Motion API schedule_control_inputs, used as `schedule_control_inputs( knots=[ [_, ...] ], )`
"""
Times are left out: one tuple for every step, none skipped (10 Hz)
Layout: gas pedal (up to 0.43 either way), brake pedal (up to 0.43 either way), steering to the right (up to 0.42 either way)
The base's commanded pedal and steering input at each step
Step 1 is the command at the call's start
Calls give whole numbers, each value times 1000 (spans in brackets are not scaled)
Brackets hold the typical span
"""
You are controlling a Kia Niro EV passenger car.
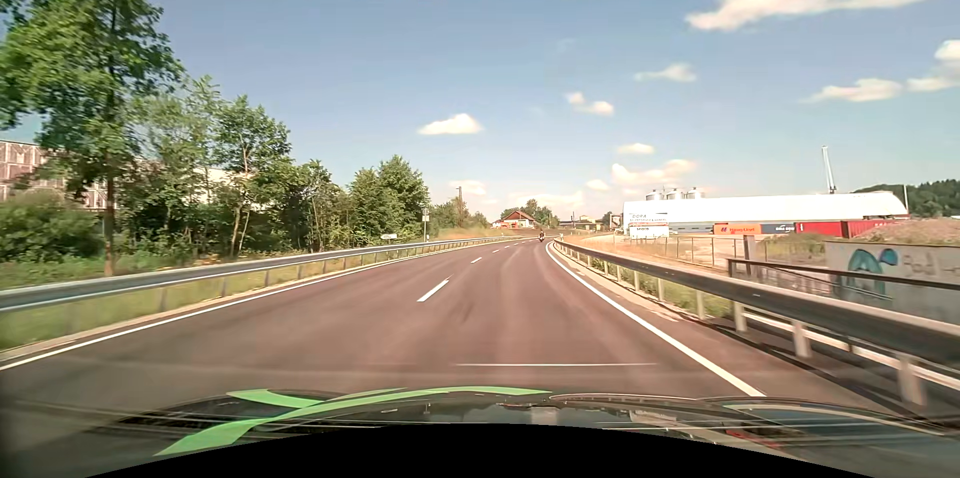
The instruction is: Follow the waypoints while adhering to traffic rules and regulations
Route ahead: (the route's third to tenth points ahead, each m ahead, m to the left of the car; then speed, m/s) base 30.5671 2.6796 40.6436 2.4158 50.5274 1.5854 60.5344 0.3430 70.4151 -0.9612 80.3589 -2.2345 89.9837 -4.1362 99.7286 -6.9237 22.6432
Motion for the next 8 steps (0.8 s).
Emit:
schedule_control_inputs(
  knots=[
    [169, 0, 10],
    [177, 0, 11],
    [177, 0, 10],
    [197, 0, 10],
    [209, 0, 11],
    [220, 0, 11],
    [220, 0, 12],
    [197, 0, 11]
  ],
)
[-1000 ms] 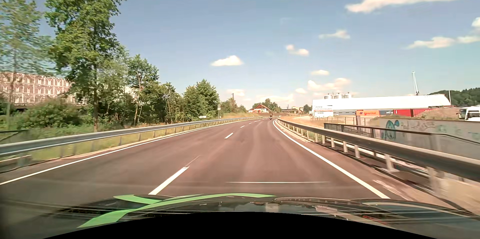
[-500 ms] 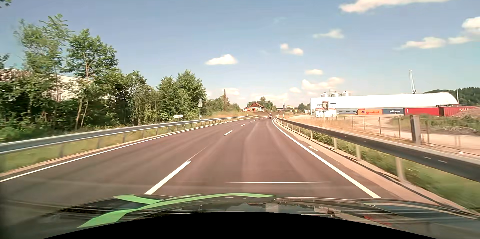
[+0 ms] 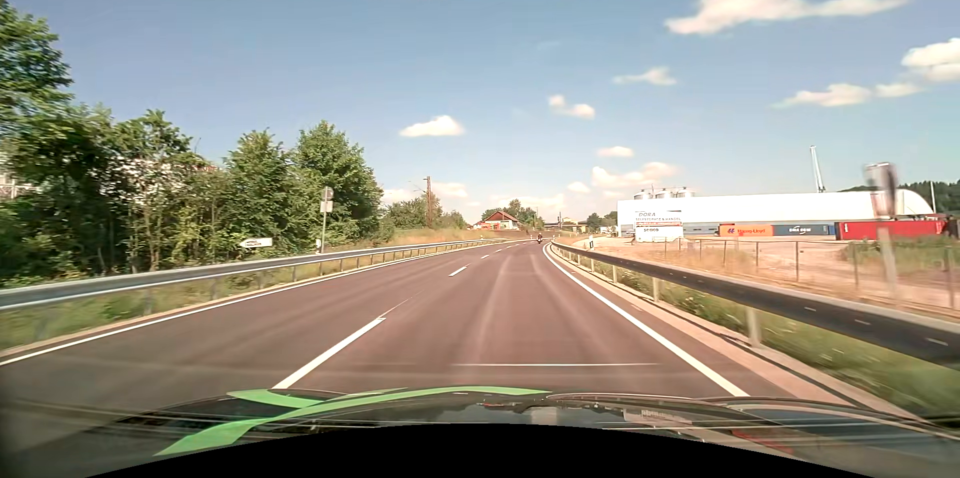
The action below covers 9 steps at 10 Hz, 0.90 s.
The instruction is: Follow the waypoints while adhering to traffic rules and regulations
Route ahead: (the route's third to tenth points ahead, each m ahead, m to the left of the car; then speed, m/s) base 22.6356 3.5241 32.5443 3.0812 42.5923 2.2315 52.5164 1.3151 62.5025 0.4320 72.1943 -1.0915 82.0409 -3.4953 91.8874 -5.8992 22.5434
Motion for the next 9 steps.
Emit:
schedule_control_inputs(
  knots=[
    [189, 0, 12],
    [177, 0, 12],
    [169, 0, 11],
    [169, 0, 11],
    [169, 0, 12],
    [169, 0, 11],
    [177, 0, 11],
    [177, 0, 10],
    [189, 0, 10]
  ],
)
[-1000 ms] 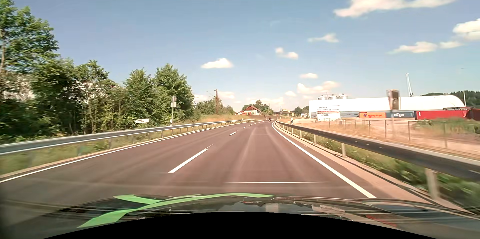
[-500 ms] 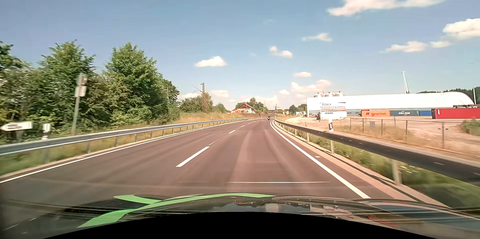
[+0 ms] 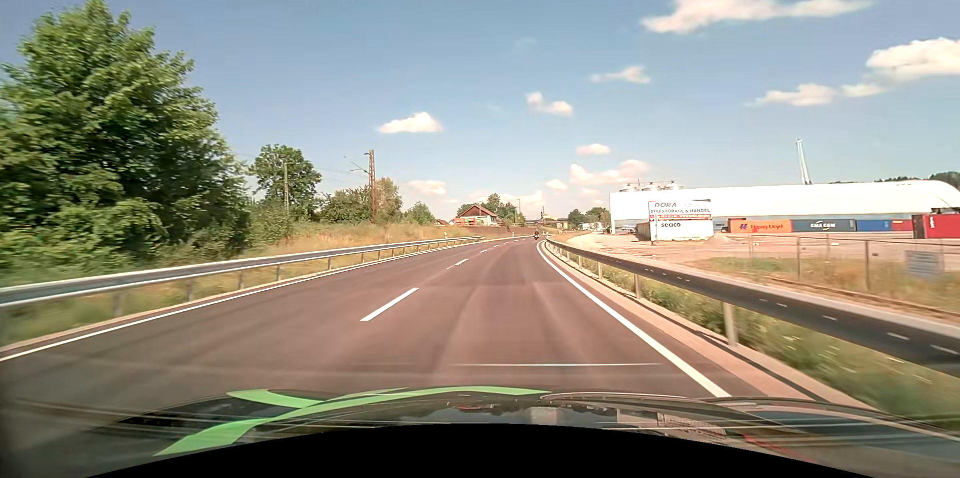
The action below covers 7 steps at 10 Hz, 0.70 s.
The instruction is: Follow the waypoints while adhering to traffic rules and regulations
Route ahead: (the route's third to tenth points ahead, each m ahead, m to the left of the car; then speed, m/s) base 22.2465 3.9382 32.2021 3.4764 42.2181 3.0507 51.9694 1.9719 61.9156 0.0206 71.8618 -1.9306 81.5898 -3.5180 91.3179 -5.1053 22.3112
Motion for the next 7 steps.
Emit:
schedule_control_inputs(
  knots=[
    [189, 0, 9],
    [189, 0, 9],
    [189, 0, 9],
    [177, 0, 9],
    [177, 0, 9],
    [177, 0, 9],
    [177, 0, 9]
  ],
)
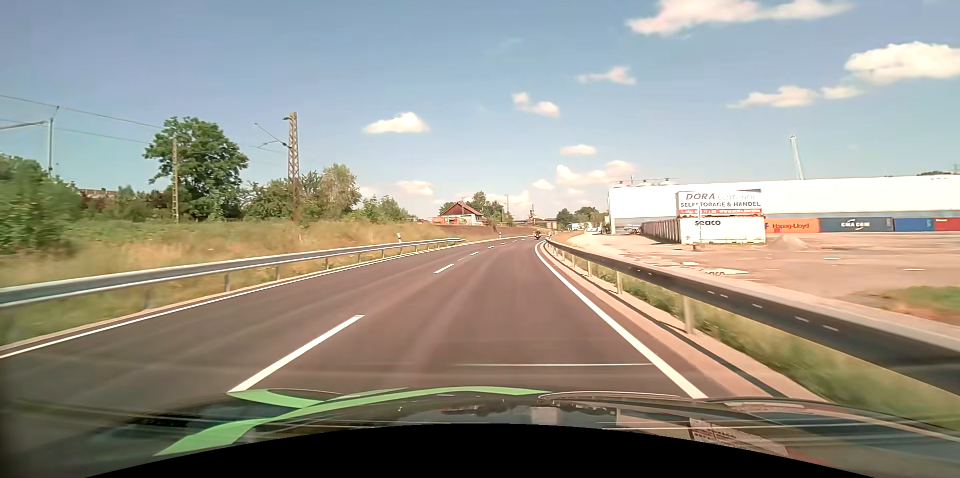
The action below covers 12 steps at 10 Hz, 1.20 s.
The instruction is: Follow the waypoints while adhering to traffic rules and regulations
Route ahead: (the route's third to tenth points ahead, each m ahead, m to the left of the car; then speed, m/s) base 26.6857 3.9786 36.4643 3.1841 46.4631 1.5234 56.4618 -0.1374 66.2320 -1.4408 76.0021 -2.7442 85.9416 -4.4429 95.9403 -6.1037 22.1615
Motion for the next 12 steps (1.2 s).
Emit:
schedule_control_inputs(
  knots=[
    [177, 0, 9],
    [177, 0, 9],
    [189, 0, 8],
    [189, 0, 8],
    [197, 0, 8],
    [197, 0, 8],
    [209, 0, 8],
    [220, 0, 8],
    [220, 0, 8],
    [228, 0, 8],
    [240, 0, 8],
    [240, 0, 7]
  ],
)
